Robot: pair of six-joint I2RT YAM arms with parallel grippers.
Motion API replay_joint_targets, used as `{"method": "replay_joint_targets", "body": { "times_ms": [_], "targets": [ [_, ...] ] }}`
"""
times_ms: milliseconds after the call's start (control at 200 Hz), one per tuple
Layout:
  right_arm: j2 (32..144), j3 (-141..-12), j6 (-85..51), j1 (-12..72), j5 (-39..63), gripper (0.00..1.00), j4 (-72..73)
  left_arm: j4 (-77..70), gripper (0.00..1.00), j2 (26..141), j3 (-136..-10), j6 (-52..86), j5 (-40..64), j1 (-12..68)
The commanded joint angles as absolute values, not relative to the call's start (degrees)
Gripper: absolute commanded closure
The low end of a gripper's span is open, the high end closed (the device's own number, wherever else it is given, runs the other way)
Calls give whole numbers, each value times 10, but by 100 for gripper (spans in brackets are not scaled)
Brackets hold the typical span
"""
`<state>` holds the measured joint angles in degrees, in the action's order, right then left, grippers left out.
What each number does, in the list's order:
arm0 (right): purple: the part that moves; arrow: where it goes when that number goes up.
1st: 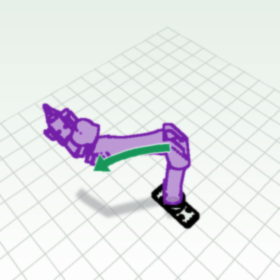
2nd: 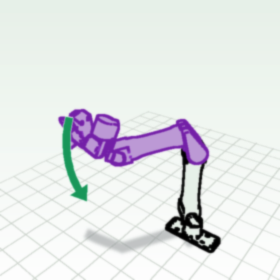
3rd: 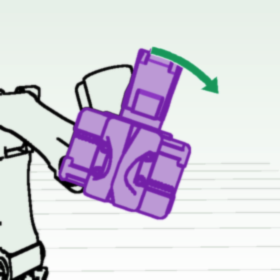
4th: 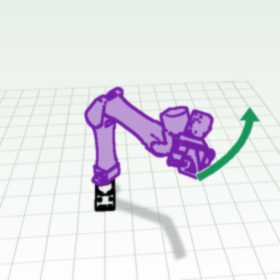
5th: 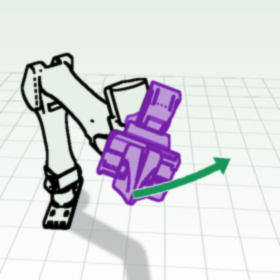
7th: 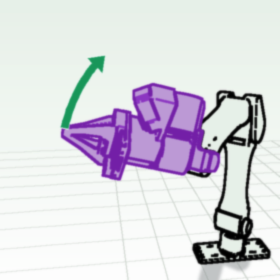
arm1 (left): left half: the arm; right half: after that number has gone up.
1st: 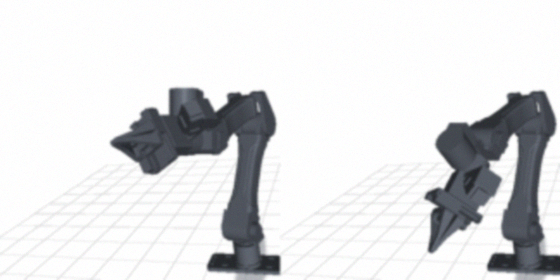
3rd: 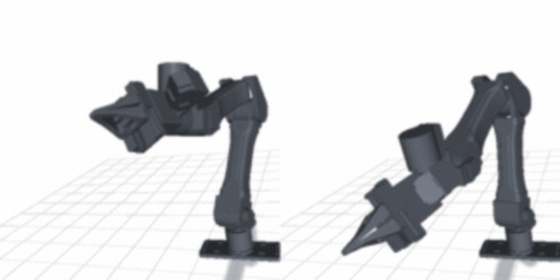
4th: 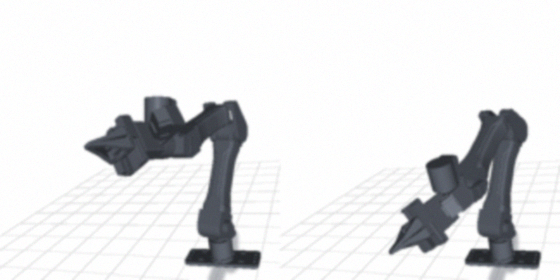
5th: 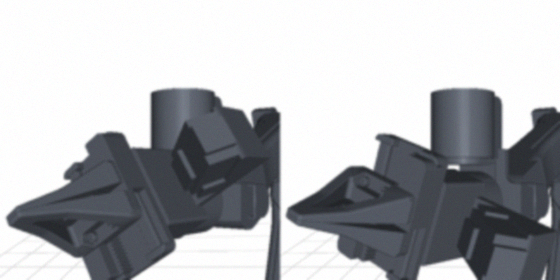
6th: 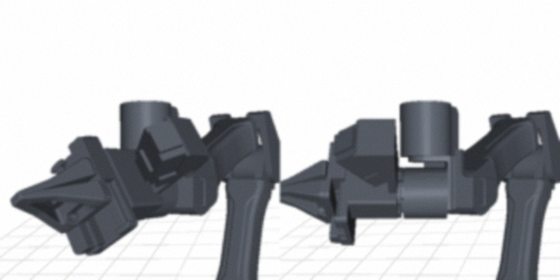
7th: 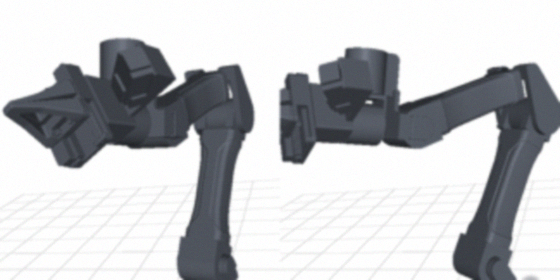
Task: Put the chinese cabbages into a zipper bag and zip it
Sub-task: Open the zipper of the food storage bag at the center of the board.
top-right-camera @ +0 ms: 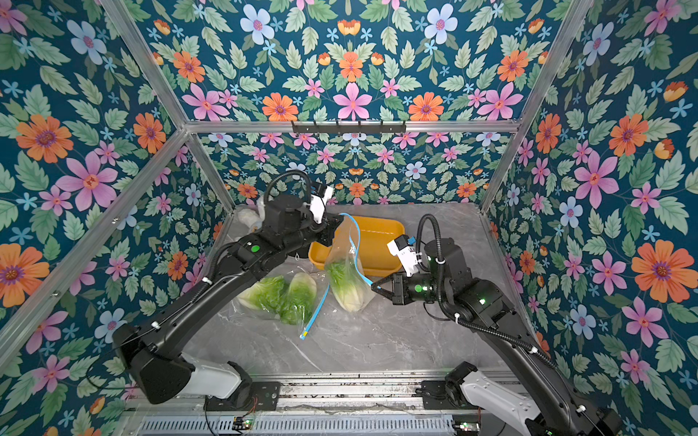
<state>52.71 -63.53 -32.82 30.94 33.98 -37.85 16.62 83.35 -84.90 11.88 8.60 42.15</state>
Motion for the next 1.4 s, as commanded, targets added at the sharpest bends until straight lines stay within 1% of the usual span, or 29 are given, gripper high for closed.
{"method": "replay_joint_targets", "body": {
  "times_ms": [0, 60, 135, 220, 325, 500, 655, 710, 720, 735, 740, 825, 875, 930, 970, 1075, 1205, 1295, 1400],
  "targets": [
    [483, -572, -439, 276, 286, 92, -351, 144, 100, 864, -856, 141, 75, 447],
    [445, -536, -471, 261, 262, 92, -356, 133, 100, 888, -861, 149, 92, 464],
    [404, -520, -493, 253, 200, 92, -407, 109, 100, 918, -867, 156, 95, 493],
    [378, -531, -490, 252, 123, 92, -490, 95, 100, 958, -886, 165, 98, 521],
    [371, -555, -487, 253, 53, 93, -593, 55, 100, 998, -894, 191, 124, 551],
    [348, -562, -521, 252, -9, 93, -682, 36, 100, 1053, -920, 205, 138, 602],
    [335, -557, -531, 252, -49, 91, -704, -17, 100, 1105, -922, 245, 196, 607],
    [337, -556, -531, 253, -58, 85, -706, -22, 100, 1120, -930, 250, 201, 611],
    [339, -555, -531, 253, -61, 81, -708, -21, 100, 1123, -931, 249, 200, 612],
    [341, -555, -532, 253, -63, 79, -709, -20, 100, 1126, -933, 247, 197, 613],
    [343, -555, -532, 253, -64, 76, -711, -20, 100, 1128, -934, 247, 196, 613],
    [351, -558, -527, 253, -68, 69, -710, 1, 100, 1144, -949, 234, 185, 616],
    [353, -563, -524, 253, -77, 65, -709, 15, 90, 1148, -958, 222, 181, 616],
    [356, -570, -515, 253, -88, 58, -709, 12, 73, 1143, -956, 214, 192, 616],
    [360, -579, -507, 253, -97, 56, -710, 11, 63, 1133, -953, 203, 196, 616],
    [378, -609, -486, 253, -118, 53, -713, 26, 49, 1089, -938, 174, 188, 613],
    [407, -619, -446, 253, -94, 49, -660, 20, 37, 1008, -870, 153, 138, 603],
    [452, -612, -429, 252, -43, 48, -589, 21, 35, 967, -825, 158, 89, 579],
    [517, -582, -419, 252, 17, 48, -478, 11, 34, 923, -760, 177, 67, 541]
  ]
}}
